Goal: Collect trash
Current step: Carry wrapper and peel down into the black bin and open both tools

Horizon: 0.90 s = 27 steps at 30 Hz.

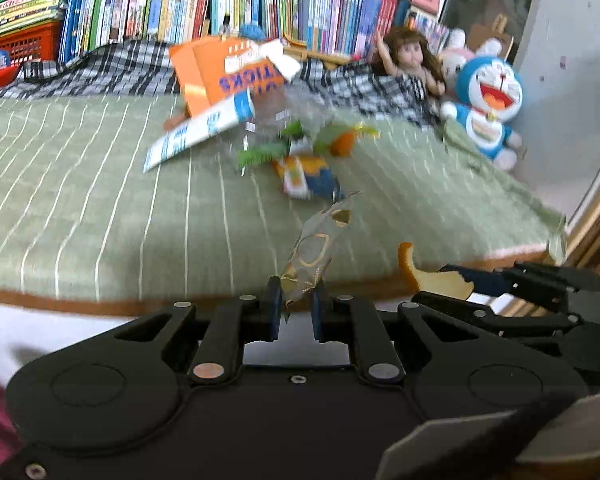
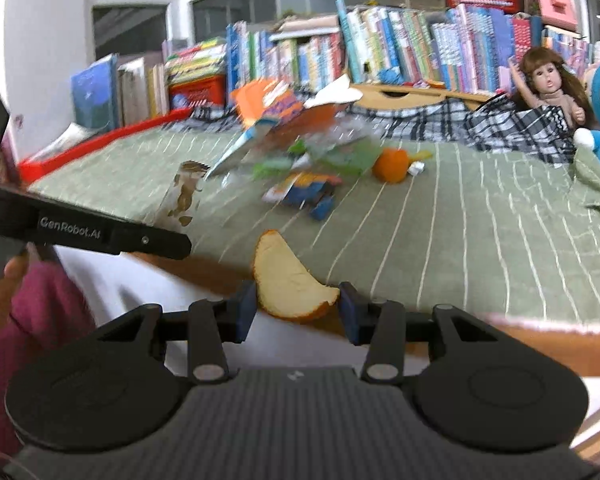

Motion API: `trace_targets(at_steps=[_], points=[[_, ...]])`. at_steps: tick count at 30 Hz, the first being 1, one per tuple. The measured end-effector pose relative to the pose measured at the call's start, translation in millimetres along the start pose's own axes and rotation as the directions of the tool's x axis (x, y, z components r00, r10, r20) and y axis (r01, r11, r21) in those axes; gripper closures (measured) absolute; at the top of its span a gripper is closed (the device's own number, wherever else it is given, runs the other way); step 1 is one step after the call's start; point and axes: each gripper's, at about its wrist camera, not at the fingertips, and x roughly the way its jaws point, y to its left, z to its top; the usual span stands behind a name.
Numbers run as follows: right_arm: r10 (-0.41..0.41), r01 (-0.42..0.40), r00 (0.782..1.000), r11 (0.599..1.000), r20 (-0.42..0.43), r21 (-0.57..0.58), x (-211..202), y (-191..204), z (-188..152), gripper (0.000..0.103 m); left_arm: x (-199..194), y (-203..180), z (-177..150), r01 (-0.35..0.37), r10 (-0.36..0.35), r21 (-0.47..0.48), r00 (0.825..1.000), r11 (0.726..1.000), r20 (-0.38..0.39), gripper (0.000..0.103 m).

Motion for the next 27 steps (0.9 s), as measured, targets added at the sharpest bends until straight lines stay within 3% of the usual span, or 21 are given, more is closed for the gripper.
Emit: trace_targets(at_steps=[8, 16, 23, 27], points=[[0.019, -0.018, 0.993, 1.0, -0.117, 0.012, 8.2, 7.2, -33.9, 0.054, 14.5, 6.6, -50.1, -0.039, 0.034, -0.03, 0.985, 0.999, -0.167, 0.089], [0.019, -0.001, 0.967, 0.997, -0.256, 0.072, 31.7, 8.4, -66.4, 0.054, 44.2, 12.8, -93.1, -0.104, 0.082, -0.046, 0.939, 0.994, -0.335, 0.089], [0.009, 0.027, 0.943, 0.994, -0.331, 0.102, 49.0, 9.4, -86.4, 0.054, 65.4, 17.2, -116.9, -0.145, 0.114, -0.045, 0.903, 0.988, -0.415, 0.089], [0.015, 0.027, 0.936, 0.993, -0.351, 0.116, 52.5, 11.9, -93.9, 0.053, 71.4, 17.6, -124.0, -0.156, 0.122, -0.043, 0.892, 0.987, -0.435, 0.089]])
